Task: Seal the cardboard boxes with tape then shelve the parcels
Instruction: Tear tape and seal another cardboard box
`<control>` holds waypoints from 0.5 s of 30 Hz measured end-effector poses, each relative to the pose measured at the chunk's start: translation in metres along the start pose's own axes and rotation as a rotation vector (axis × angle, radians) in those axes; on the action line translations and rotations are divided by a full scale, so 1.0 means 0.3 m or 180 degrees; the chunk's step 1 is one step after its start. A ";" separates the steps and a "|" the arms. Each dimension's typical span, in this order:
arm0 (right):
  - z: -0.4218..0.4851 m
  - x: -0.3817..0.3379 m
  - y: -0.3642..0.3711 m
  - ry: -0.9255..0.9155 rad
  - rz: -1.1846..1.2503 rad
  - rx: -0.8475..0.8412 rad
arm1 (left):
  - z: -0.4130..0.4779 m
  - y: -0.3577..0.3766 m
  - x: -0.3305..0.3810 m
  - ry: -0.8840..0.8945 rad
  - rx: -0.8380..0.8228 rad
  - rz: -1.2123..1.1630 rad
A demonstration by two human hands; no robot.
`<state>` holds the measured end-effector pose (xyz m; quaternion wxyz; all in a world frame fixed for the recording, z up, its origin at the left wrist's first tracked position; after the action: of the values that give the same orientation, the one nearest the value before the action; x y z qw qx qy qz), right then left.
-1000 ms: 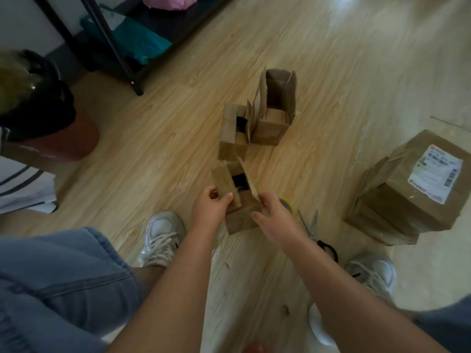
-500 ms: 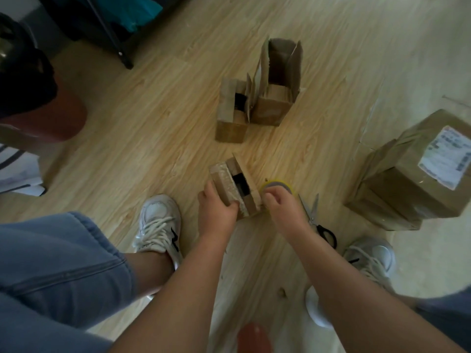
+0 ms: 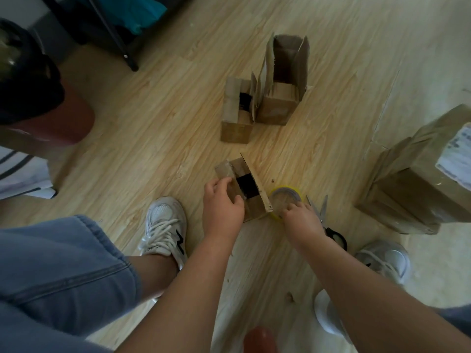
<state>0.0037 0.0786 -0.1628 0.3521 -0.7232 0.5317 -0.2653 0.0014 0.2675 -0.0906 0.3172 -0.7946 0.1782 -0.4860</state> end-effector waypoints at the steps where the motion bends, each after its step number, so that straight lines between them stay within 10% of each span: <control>1: 0.001 0.005 -0.002 0.0014 -0.0006 0.0026 | 0.001 -0.006 0.002 0.0008 0.0011 -0.0023; 8: -0.035 0.079 -0.098 0.0441 0.0920 0.0511 | 0.000 -0.050 0.024 -0.0025 0.0087 -0.0039; 15: -0.165 0.189 -0.251 0.1093 0.3512 0.0957 | -0.013 -0.088 0.141 0.0125 -0.0147 -0.0531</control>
<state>0.0268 0.0273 -0.0724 0.4455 -0.2292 0.8347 -0.2287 0.0170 0.2606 -0.0435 0.2536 -0.8041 0.1287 -0.5221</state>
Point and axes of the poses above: each hand's wrist, its own z-axis towards the middle knuckle, its own y-axis out of the palm, x = y × z, the point moved 8 cm from there along z, towards the middle knuckle, and after that the axes turned 1 degree about -x, right-handed, at the moved point
